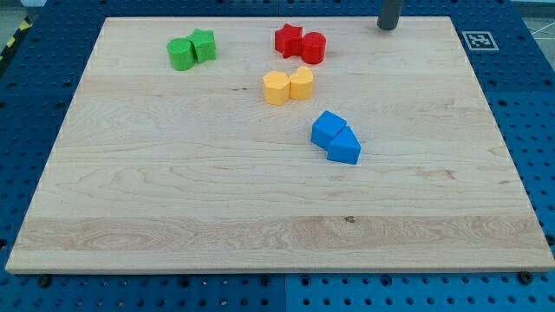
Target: Move the red star closer to the yellow hexagon and yellow heart
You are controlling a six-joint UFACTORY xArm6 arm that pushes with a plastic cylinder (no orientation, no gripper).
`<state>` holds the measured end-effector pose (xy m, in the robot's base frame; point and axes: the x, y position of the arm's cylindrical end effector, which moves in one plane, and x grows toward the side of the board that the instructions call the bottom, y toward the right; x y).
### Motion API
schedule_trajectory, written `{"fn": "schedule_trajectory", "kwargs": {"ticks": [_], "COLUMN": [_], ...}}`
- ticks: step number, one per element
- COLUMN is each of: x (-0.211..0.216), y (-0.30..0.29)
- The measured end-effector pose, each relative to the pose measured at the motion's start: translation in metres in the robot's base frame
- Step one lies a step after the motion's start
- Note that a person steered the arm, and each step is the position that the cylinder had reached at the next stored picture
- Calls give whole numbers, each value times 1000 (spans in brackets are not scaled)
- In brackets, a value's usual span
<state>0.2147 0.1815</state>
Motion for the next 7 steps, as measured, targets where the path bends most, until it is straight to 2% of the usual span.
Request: {"fn": "schedule_trajectory", "kwargs": {"ticks": [2, 4, 5, 6, 7], "x": [0, -2, -3, -3, 21], "y": [-72, -90, -155, -158, -165]}}
